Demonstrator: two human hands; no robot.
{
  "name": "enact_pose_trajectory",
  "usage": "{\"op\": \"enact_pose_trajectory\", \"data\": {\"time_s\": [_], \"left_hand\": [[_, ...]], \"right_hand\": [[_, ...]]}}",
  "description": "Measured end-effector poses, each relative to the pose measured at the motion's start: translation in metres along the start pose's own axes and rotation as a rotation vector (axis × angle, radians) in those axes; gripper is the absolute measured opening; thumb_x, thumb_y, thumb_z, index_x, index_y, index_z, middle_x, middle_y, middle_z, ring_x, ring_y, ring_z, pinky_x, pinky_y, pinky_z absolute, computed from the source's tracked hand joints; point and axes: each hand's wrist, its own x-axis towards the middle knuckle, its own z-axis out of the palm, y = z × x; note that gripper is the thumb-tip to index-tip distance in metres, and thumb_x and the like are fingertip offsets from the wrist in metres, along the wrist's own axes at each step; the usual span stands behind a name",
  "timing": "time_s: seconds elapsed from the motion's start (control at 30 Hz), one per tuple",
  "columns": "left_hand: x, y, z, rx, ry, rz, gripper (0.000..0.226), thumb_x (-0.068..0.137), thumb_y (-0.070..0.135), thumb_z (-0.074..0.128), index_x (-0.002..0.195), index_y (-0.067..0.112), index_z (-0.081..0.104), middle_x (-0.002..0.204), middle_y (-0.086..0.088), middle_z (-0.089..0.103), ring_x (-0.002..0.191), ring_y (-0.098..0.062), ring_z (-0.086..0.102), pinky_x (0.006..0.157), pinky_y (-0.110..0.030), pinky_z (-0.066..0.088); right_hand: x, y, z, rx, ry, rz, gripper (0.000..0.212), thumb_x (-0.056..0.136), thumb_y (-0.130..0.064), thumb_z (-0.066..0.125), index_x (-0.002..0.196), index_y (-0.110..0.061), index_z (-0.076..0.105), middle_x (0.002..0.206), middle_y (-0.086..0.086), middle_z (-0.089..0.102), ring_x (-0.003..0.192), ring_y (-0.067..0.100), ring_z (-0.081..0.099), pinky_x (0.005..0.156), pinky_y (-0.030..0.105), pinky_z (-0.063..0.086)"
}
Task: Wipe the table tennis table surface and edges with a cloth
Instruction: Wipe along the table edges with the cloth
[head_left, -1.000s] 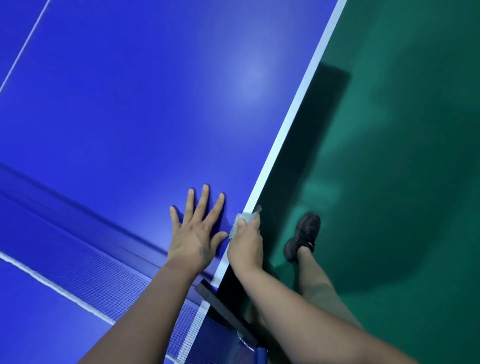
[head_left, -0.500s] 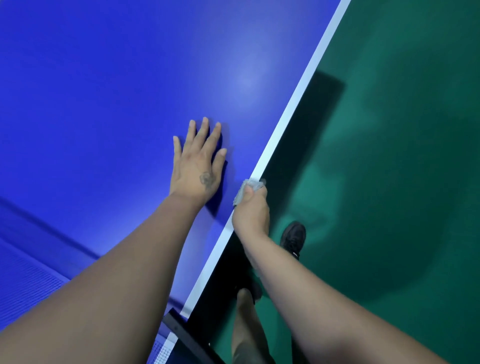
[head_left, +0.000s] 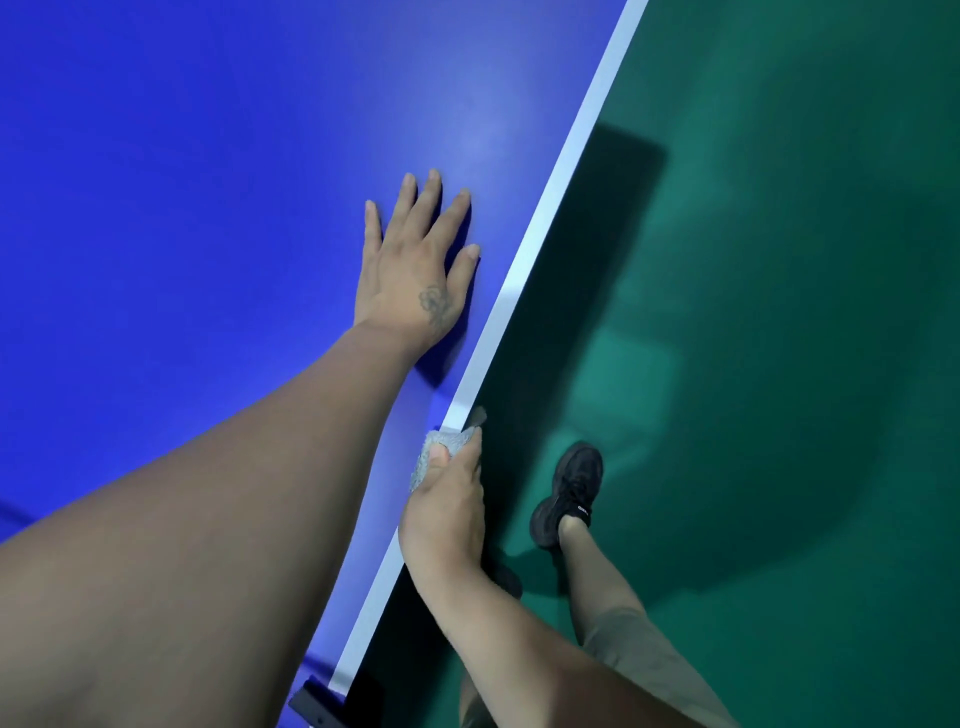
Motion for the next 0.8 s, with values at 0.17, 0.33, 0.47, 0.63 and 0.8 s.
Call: {"op": "enact_pose_trajectory", "data": {"time_s": [0.17, 0.33, 0.47, 0.63, 0.8], "left_hand": [[0.031, 0.009, 0.004, 0.041, 0.001, 0.037, 0.058, 0.115, 0.047, 0.029, 0.169, 0.026, 0.030, 0.179, -0.002, 0.016, 0.167, -0.026, 0.005, 0.134, -0.056, -0.001], [0.049, 0.026, 0.013, 0.100, 0.041, 0.000, 0.059, 0.112, 0.046, 0.026, 0.169, 0.032, 0.030, 0.179, -0.001, 0.016, 0.167, -0.025, 0.006, 0.132, -0.062, -0.001], [0.051, 0.028, 0.017, 0.139, 0.074, -0.010, 0.058, 0.112, 0.043, 0.022, 0.169, 0.034, 0.027, 0.180, 0.001, 0.015, 0.167, -0.022, 0.007, 0.133, -0.058, 0.002], [0.053, 0.029, 0.020, 0.181, 0.060, -0.095, 0.061, 0.110, 0.051, 0.021, 0.171, 0.038, 0.019, 0.181, 0.003, 0.008, 0.167, -0.026, -0.001, 0.133, -0.058, -0.001], [0.053, 0.027, 0.021, 0.202, 0.051, -0.178, 0.068, 0.108, 0.061, 0.021, 0.171, 0.040, 0.009, 0.181, 0.001, -0.002, 0.166, -0.032, -0.008, 0.132, -0.061, -0.001]], "right_hand": [[0.040, -0.029, -0.024, 0.089, 0.048, 0.008, 0.060, 0.115, -0.035, 0.028, 0.170, -0.026, 0.005, 0.171, 0.002, 0.033, 0.149, 0.025, 0.041, 0.109, 0.033, 0.036], [0.078, -0.047, -0.036, 0.146, 0.104, -0.014, 0.052, 0.114, -0.037, 0.029, 0.164, -0.023, 0.023, 0.165, 0.003, 0.042, 0.142, 0.028, 0.048, 0.105, 0.039, 0.044], [0.064, -0.037, -0.041, 0.161, 0.048, -0.087, 0.059, 0.114, -0.039, 0.033, 0.168, -0.028, 0.014, 0.169, -0.004, 0.036, 0.143, 0.023, 0.047, 0.106, 0.032, 0.040], [0.052, -0.030, -0.037, 0.208, 0.060, -0.078, 0.064, 0.113, -0.034, 0.040, 0.169, -0.025, 0.011, 0.174, -0.007, 0.026, 0.153, 0.014, 0.035, 0.104, 0.008, 0.026], [0.092, -0.060, -0.062, 0.290, 0.121, -0.046, 0.057, 0.112, -0.035, 0.045, 0.167, -0.027, 0.029, 0.154, -0.002, 0.058, 0.134, 0.021, 0.056, 0.090, 0.017, 0.036]]}}
